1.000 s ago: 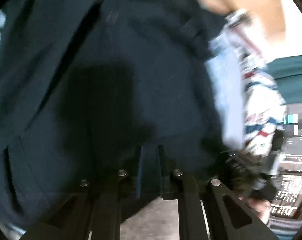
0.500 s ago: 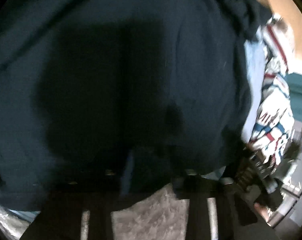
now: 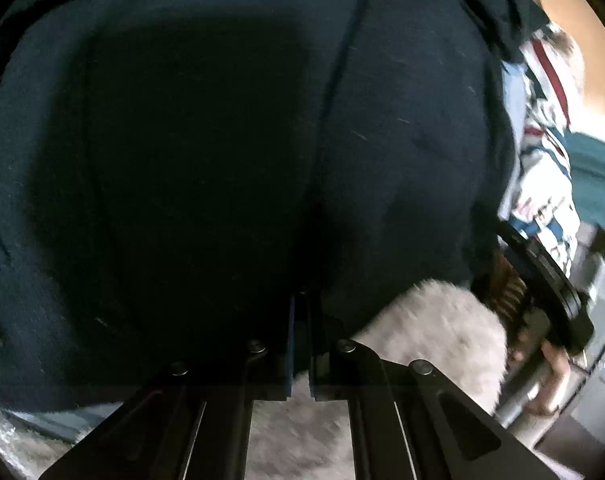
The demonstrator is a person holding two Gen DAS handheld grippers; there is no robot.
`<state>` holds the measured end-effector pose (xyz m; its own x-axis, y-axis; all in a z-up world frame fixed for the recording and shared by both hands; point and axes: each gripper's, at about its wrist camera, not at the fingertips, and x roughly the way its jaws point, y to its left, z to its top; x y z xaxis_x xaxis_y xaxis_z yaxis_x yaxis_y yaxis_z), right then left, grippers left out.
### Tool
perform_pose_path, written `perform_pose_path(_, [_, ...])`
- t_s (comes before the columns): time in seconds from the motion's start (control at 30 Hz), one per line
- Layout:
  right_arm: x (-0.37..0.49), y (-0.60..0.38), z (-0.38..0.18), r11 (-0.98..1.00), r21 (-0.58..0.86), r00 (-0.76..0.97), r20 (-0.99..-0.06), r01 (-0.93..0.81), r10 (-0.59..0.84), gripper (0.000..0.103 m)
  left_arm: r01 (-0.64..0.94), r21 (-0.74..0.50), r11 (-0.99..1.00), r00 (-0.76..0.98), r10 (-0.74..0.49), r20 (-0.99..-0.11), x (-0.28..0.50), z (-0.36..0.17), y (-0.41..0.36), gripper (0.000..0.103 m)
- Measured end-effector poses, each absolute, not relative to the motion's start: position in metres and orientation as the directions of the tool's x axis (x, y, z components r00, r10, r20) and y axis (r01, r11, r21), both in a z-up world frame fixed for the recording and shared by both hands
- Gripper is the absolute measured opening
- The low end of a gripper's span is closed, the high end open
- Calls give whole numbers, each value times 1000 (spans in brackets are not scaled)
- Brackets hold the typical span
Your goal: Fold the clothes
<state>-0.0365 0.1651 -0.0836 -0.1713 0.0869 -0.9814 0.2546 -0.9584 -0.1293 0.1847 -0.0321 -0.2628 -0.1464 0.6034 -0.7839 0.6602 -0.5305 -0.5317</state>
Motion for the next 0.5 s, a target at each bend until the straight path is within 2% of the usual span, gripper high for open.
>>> perform_pose_path(0.07, [-39, 167, -100, -968, -75, -112, -993, 238, 50, 71, 657, -532, -535, -149, 599, -787, 178, -260, -34, 5])
perform_pose_path(0.13, [-44, 179, -109, -988, -8, -94, -996, 152, -6, 69, 665, -519, -537, -137, 595, -792, 174, -262, -38, 5])
perform_pose_path(0.17, [-46, 186, -113, -995, 30, -92, -995, 98, -39, 64, 667, -521, -533, -137, 599, -789, 172, -263, -40, 5])
perform_pose_path(0.27, [-47, 196, -115, -993, 92, -118, -988, 72, -100, 15, 670, -526, -524, -138, 608, -782, 168, -265, -45, 5])
perform_pose_path(0.3, [-46, 196, -110, -991, 94, -136, -985, 93, -106, 10, 671, -529, -519, -140, 612, -778, 167, -266, -47, 5])
perform_pose_path(0.4, [-35, 194, -76, -987, -8, -242, -970, 162, -32, 8, 673, -537, -508, -149, 619, -772, 166, -266, -54, 5])
perform_pose_path(0.5, [-24, 189, -43, -958, -218, -370, -919, 188, 137, 4, 665, -523, -533, -122, 613, -780, 167, -271, -52, 5])
